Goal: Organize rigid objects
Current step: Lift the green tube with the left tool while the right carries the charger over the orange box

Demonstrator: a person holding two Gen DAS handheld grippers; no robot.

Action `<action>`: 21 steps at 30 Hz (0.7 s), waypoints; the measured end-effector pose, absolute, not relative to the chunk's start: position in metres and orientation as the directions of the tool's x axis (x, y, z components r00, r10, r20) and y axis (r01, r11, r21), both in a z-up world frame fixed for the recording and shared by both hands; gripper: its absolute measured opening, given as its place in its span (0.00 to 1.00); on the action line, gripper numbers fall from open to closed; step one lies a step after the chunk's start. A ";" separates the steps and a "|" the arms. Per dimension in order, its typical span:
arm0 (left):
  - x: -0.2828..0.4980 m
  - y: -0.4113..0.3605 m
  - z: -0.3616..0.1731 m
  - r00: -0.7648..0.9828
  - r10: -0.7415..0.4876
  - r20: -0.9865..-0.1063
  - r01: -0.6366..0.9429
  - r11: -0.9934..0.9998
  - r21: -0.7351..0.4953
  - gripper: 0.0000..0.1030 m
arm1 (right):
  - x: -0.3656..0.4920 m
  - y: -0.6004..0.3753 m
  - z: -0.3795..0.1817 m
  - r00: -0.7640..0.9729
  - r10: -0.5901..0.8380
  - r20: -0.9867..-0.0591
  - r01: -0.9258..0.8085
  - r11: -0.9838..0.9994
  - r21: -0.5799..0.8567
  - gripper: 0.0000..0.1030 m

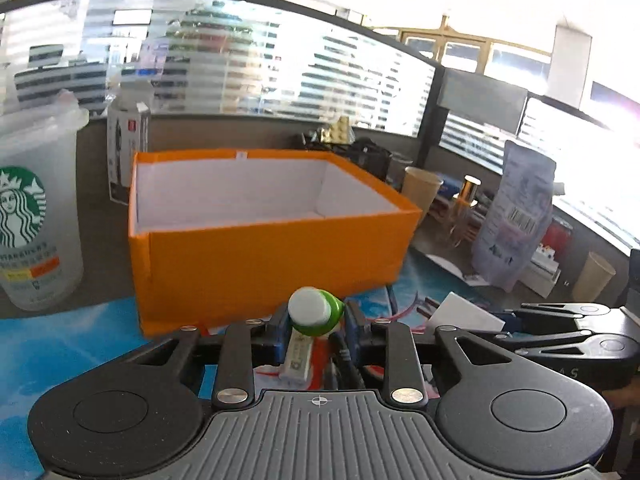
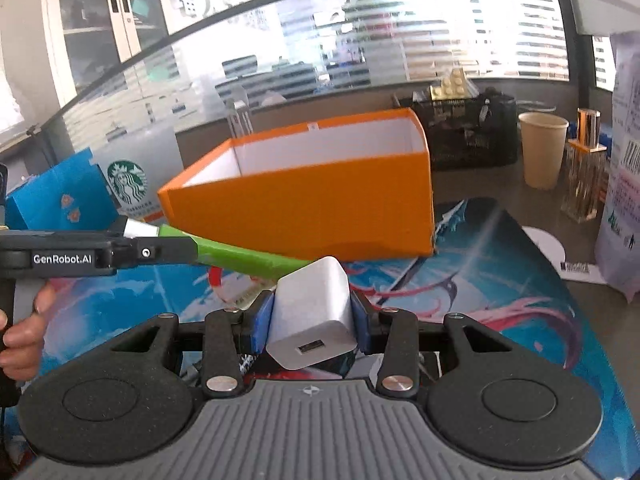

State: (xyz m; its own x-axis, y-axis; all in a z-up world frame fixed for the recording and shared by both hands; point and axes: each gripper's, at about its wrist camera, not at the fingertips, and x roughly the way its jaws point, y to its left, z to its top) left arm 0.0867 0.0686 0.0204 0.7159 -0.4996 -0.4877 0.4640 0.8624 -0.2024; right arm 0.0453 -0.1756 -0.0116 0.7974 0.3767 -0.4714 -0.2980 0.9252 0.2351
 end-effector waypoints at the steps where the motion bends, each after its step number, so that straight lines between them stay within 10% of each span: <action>1: 0.086 0.067 0.021 0.724 -0.491 -0.485 0.458 0.867 -0.195 0.25 | 0.045 -0.176 -0.011 0.799 0.377 -0.469 -0.298 0.925 0.235 0.37; 21: 0.093 0.062 0.056 0.808 -0.451 -0.379 0.424 0.892 -0.157 0.20 | 0.043 -0.174 0.006 0.819 0.380 -0.429 -0.319 0.924 0.210 0.37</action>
State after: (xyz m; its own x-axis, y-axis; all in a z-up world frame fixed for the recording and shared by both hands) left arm 0.0933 0.0617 0.0559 0.8080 -0.4510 -0.3793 0.4243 0.8919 -0.1567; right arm 0.0430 -0.1738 0.0056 0.8194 0.3800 -0.4291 -0.3187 0.9243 0.2101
